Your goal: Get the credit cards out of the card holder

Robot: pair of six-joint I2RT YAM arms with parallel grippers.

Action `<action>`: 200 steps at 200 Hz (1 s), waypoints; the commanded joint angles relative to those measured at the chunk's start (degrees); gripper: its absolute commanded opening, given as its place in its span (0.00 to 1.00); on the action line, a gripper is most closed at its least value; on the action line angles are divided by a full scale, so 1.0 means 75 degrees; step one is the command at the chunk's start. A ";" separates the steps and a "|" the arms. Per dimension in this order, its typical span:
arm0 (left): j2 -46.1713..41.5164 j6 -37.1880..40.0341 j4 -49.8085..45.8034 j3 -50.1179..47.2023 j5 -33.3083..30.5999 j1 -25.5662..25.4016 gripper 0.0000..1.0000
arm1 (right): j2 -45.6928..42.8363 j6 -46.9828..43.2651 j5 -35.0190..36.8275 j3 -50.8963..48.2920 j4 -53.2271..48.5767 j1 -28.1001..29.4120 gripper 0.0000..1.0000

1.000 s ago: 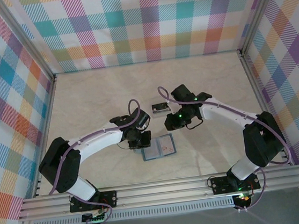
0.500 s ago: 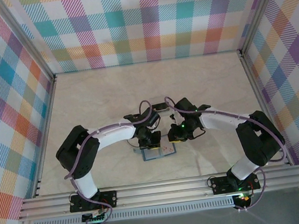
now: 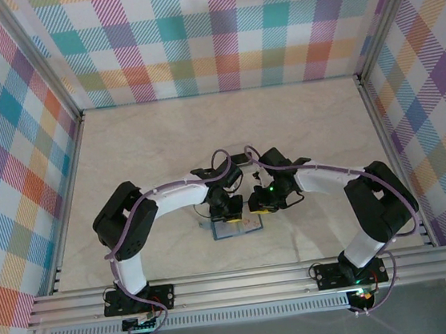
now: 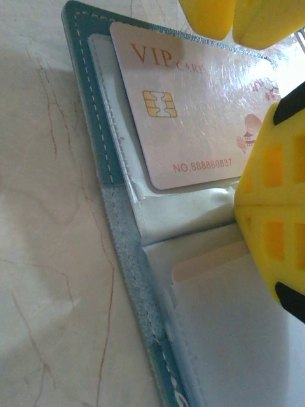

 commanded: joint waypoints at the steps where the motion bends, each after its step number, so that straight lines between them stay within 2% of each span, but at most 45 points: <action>1: 0.0216 -0.0072 -0.0409 0.0095 -0.0161 -0.0132 0.08 | -0.0214 0.0114 0.0101 -0.0132 -0.0004 -0.0076 0.27; 53: 0.0240 -0.0073 -0.0489 0.0037 -0.0243 -0.0142 0.15 | -0.0180 0.0107 -0.0044 -0.0313 0.0173 -0.0229 0.30; 134: 0.0375 -0.0038 -0.0501 0.0013 -0.0162 -0.0192 0.18 | 0.0090 0.0179 -0.0539 -0.0454 0.0623 -0.0229 0.30; 200: 0.0406 -0.0049 -0.0478 -0.0081 -0.0162 -0.0196 0.21 | -0.0443 0.0184 0.0251 -0.0719 0.0427 -0.0338 0.30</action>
